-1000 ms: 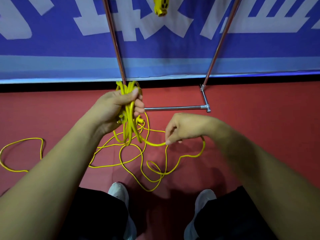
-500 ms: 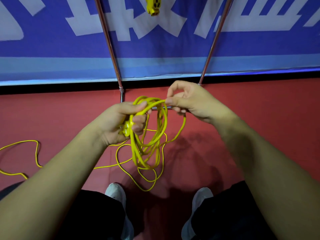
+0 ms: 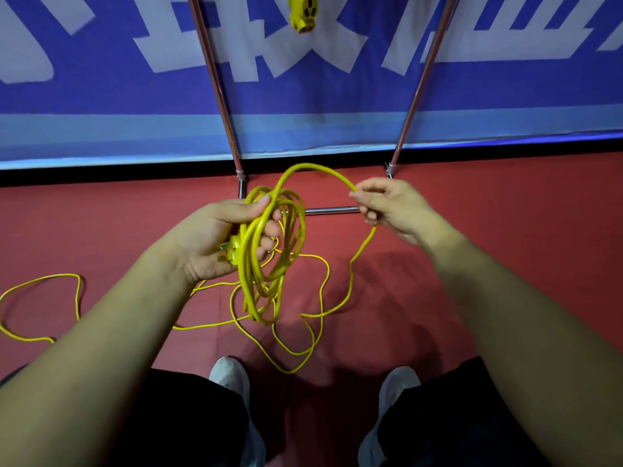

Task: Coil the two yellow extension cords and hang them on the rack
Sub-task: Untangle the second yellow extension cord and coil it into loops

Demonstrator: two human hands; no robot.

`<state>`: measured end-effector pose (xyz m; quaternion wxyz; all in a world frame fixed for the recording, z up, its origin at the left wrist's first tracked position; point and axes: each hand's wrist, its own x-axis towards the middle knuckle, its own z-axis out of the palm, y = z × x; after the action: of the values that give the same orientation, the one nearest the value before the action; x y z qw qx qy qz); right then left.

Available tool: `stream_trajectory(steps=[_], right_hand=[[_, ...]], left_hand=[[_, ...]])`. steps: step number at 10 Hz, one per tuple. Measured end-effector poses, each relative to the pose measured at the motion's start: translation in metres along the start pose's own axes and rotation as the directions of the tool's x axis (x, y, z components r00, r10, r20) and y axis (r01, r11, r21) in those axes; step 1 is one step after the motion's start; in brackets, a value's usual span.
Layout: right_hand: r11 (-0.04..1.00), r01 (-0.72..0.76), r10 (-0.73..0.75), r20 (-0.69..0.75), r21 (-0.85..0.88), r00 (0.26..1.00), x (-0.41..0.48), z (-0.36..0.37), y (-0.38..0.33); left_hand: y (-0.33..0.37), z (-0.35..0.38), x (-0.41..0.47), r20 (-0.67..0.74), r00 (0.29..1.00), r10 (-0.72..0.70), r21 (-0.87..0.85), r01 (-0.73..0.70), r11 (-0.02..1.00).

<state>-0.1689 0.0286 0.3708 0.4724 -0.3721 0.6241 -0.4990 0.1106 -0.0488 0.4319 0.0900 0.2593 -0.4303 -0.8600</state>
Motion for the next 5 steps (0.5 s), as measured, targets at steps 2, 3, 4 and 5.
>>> stream_trajectory(steps=[2, 3, 4, 5], right_hand=[[0.982, 0.187, -0.188, 0.037, 0.030, 0.981, -0.005, 0.011, -0.031], [0.968, 0.217, -0.215, 0.031, -0.125, 0.976, -0.004, 0.006, -0.032], [0.922, 0.240, -0.228, 0.073, -0.304, 0.971, -0.006, 0.003, -0.029], [0.878, 0.268, -0.231, 0.139, -0.396, 0.963, -0.009, 0.009, -0.034]], left_hand=[[-0.006, -0.011, 0.003, -0.098, 0.995, 0.035, 0.046, -0.030, 0.998], [-0.006, -0.019, 0.003, -0.174, 0.985, 0.015, 0.023, -0.011, 1.000], [-0.005, -0.021, 0.004, -0.126, 0.992, -0.003, 0.002, 0.003, 1.000], [-0.005, -0.011, 0.002, -0.072, 0.997, -0.006, 0.095, 0.013, 0.995]])
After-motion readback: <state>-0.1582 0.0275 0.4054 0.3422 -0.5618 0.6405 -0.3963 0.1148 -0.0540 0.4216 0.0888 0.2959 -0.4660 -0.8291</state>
